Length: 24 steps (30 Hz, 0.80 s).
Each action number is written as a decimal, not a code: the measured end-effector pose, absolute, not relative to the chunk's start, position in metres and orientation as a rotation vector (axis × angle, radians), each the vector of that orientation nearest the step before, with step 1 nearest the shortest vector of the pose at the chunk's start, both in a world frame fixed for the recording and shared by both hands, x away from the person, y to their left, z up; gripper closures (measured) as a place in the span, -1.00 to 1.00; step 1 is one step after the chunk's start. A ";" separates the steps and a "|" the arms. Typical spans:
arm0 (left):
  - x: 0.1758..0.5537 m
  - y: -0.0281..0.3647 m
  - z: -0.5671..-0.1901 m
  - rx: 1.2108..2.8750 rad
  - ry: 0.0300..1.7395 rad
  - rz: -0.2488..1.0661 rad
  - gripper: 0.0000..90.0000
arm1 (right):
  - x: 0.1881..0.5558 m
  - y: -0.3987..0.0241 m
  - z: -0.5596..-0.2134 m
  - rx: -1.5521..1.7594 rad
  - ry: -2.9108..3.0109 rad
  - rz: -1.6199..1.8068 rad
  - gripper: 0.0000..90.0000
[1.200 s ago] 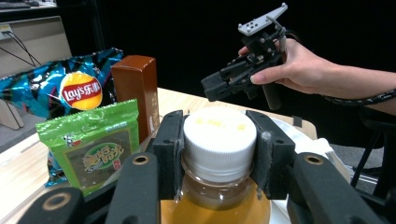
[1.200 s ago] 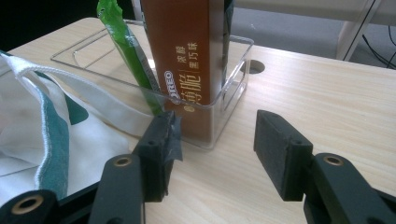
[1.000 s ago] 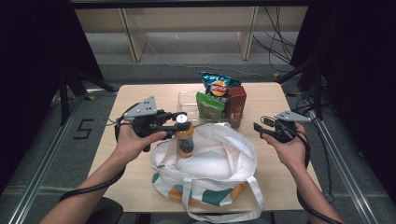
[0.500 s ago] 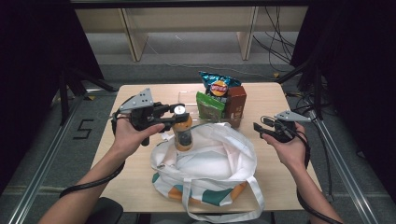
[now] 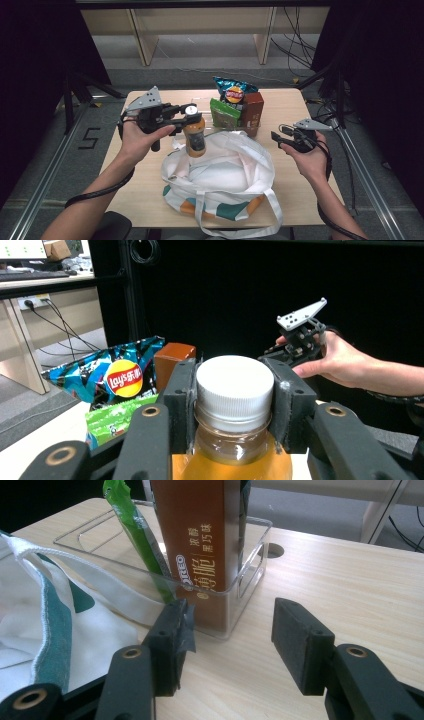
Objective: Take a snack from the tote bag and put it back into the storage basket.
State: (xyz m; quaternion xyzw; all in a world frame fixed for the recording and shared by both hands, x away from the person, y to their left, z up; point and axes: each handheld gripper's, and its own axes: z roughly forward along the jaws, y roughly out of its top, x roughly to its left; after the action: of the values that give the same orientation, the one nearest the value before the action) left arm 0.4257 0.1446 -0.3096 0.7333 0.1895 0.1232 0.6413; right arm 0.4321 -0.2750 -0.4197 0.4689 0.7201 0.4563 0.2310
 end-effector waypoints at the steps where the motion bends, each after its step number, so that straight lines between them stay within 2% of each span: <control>1: 0.426 0.145 -0.308 1.671 0.431 0.285 0.30 | 0.432 -0.275 -0.420 1.290 1.983 1.258 0.10; 24: 0.450 0.148 -0.291 1.611 0.451 0.344 0.30 | 0.432 -0.275 -0.421 1.293 1.980 1.244 0.10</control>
State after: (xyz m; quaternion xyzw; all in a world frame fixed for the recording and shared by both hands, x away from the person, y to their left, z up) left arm 0.4495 0.1484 -0.2909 0.7112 0.1989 0.1516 0.6570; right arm 0.4321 -0.2752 -0.4208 0.4707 0.7208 0.4527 0.2325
